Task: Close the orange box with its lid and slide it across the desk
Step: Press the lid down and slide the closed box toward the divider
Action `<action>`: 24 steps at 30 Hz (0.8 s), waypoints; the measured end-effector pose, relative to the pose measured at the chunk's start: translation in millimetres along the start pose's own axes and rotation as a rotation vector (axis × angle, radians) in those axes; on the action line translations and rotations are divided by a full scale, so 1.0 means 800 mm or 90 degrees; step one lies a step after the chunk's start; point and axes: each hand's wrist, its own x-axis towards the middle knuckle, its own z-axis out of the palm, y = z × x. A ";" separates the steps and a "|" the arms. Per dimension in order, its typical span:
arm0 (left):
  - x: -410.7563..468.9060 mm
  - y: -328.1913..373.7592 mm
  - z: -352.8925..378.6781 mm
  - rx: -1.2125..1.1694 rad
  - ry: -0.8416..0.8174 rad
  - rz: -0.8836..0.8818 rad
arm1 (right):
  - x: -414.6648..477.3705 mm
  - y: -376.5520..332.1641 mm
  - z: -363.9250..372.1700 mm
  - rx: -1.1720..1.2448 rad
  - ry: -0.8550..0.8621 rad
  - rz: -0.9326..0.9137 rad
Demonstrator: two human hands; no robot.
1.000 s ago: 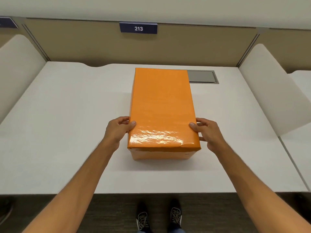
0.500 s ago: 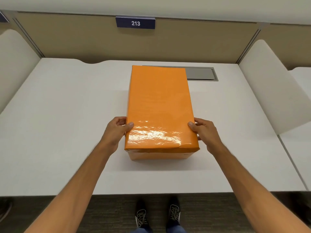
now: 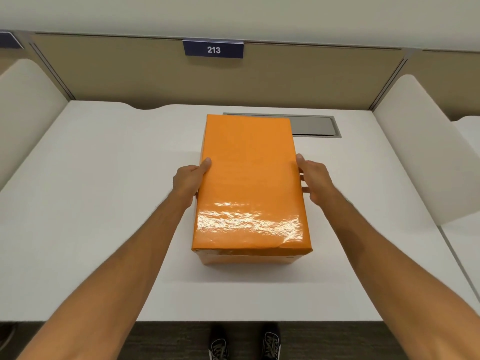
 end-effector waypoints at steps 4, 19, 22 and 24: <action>0.005 -0.006 0.000 0.015 0.022 0.006 | 0.013 0.003 0.004 0.034 -0.018 0.038; 0.023 -0.008 -0.001 -0.043 0.028 -0.016 | 0.030 0.013 0.016 -0.030 0.055 0.041; 0.023 -0.007 -0.002 -0.040 0.007 -0.021 | 0.028 0.014 0.014 -0.027 0.053 0.043; 0.021 -0.004 0.001 -0.036 0.000 -0.016 | 0.025 0.014 0.014 -0.036 0.048 0.026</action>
